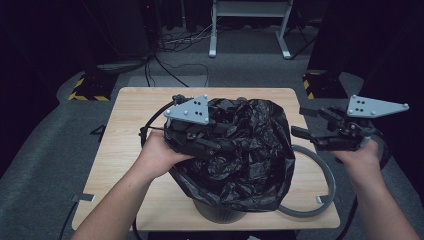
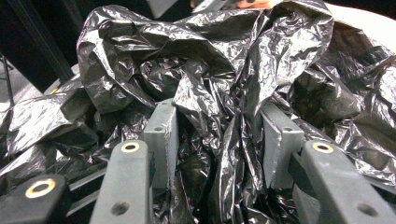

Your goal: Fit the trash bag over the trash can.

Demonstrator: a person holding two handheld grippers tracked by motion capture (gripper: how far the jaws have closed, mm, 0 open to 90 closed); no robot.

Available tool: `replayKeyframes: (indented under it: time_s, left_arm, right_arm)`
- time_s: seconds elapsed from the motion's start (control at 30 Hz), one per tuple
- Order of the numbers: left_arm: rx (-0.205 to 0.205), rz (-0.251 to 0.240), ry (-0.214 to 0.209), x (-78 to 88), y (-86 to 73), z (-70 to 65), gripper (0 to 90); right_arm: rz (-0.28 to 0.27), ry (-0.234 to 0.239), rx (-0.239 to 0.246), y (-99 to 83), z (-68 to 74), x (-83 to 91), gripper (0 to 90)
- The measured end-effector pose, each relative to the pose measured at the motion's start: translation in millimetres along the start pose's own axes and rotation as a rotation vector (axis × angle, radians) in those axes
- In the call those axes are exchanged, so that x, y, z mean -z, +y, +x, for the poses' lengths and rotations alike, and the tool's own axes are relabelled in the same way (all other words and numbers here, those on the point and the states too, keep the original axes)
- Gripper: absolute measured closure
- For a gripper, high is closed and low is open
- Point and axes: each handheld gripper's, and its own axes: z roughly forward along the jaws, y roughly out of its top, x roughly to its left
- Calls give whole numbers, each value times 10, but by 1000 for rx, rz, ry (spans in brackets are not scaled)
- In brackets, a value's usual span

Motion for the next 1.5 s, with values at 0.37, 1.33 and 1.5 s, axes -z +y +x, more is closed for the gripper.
replayKeyframes:
  time_s: [0.37,1.33,1.5]
  left_arm:
    - [31,-7,11,24,-96,52,541]
    - [187,-141,234,598,-474,206,303]
    - [257,-84,290,605,-623,307,313]
  right_arm:
    - [37,25,-50,91,-83,-368,283]
    - [142,-92,-41,-64,-95,-177,896]
    - [122,-92,-45,-88,-101,-129,896]
